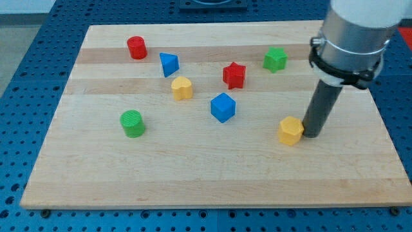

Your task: Move the hexagon diagonally bottom right to the cube

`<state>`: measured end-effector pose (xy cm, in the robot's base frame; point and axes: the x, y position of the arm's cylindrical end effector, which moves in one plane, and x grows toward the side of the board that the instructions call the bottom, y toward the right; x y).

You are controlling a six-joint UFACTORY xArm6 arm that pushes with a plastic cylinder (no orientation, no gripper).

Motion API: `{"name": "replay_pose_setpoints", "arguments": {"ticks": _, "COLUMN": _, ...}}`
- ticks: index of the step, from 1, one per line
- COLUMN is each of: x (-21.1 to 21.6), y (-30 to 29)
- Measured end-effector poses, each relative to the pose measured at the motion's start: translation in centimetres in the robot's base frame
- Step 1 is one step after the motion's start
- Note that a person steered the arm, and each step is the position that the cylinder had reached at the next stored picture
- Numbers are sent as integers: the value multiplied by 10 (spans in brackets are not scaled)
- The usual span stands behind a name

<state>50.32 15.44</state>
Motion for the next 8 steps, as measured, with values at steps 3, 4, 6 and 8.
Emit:
{"name": "replay_pose_setpoints", "arguments": {"ticks": 3, "x": 1, "y": -29}}
{"name": "replay_pose_setpoints", "arguments": {"ticks": 4, "x": 1, "y": -30}}
{"name": "replay_pose_setpoints", "arguments": {"ticks": 6, "x": 1, "y": -43}}
{"name": "replay_pose_setpoints", "arguments": {"ticks": 8, "x": -5, "y": -47}}
